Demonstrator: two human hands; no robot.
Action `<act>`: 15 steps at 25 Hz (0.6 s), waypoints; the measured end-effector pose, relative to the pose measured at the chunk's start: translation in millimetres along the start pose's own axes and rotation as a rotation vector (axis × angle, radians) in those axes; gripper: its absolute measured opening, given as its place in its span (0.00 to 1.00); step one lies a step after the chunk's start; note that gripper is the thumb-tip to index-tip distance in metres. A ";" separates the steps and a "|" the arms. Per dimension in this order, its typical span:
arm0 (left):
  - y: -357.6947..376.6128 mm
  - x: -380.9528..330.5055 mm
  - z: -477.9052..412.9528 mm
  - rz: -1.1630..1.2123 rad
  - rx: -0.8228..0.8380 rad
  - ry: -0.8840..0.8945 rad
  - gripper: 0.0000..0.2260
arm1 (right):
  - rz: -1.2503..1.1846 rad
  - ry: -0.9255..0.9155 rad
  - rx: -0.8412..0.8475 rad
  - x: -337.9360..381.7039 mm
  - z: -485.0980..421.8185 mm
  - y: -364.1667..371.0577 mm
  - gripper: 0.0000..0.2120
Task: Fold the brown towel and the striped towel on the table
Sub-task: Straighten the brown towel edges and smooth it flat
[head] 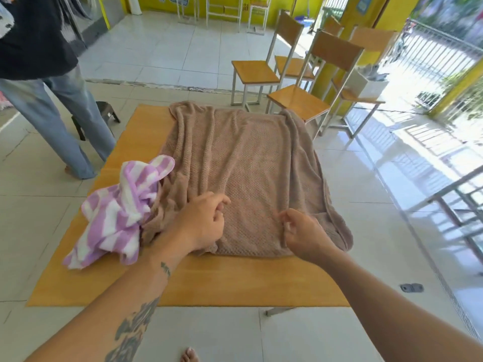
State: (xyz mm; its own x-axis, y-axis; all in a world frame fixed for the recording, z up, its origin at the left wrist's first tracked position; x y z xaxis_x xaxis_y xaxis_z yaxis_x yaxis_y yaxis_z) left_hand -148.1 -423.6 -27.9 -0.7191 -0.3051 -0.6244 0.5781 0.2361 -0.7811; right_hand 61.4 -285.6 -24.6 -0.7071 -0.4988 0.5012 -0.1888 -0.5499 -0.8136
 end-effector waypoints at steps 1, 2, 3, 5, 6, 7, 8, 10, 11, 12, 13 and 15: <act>20.5 -17.9 -2.1 -0.008 0.046 0.024 0.14 | 0.027 0.018 -0.015 -21.5 8.1 -9.1 0.18; 43.2 -38.3 -5.8 -0.016 0.089 0.040 0.14 | 0.059 0.037 -0.022 -47.3 17.7 -19.1 0.20; 61.8 -57.6 -9.6 -0.026 0.121 0.039 0.14 | 0.092 0.064 -0.019 -71.2 24.9 -27.5 0.23; 94.8 -93.2 -18.0 -0.023 0.169 0.018 0.13 | 0.141 0.138 -0.010 -118.9 32.8 -43.1 0.29; 109.9 -108.2 -21.1 -0.016 0.185 0.001 0.13 | 0.133 0.165 -0.007 -138.9 36.0 -48.9 0.29; 125.8 -124.6 -24.4 -0.018 0.197 -0.022 0.13 | 0.103 0.177 -0.007 -158.5 39.5 -54.7 0.29; 139.4 -136.4 -26.4 -0.016 0.196 -0.048 0.13 | 0.067 0.174 0.005 -173.6 40.5 -57.1 0.28; 157.9 -156.7 -28.2 -0.019 0.179 -0.100 0.13 | -0.005 0.158 0.077 -195.8 37.3 -59.5 0.29; 163.6 -164.2 -27.7 -0.014 0.171 -0.125 0.13 | -0.037 0.142 0.115 -202.4 33.3 -59.3 0.29; 169.0 -170.5 -25.5 -0.004 0.163 -0.154 0.13 | -0.060 0.125 0.149 -207.3 28.8 -57.5 0.30; 171.8 -175.6 -23.7 -0.008 0.159 -0.177 0.13 | -0.073 0.125 0.165 -209.7 23.3 -54.5 0.30; 176.8 -183.1 -26.4 -0.030 0.163 -0.206 0.13 | -0.119 0.162 0.196 -211.6 11.5 -49.5 0.27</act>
State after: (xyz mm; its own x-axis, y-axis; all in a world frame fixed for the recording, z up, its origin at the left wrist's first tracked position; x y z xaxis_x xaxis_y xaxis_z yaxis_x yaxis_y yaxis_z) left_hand 75.5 -301.7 -51.8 -0.6529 -0.4952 -0.5731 0.6239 0.0774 -0.7777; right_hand 228.2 -160.6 -87.0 -0.7905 -0.3183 0.5233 -0.1527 -0.7249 -0.6717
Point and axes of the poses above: each hand's wrist, its own z-axis away from the middle knuckle, its own y-axis out of the palm, x = y × z, the point moved 2 cm from there along -z, towards the middle knuckle, and after that the axes turned 4 degrees about x, right-handed, at the moved point
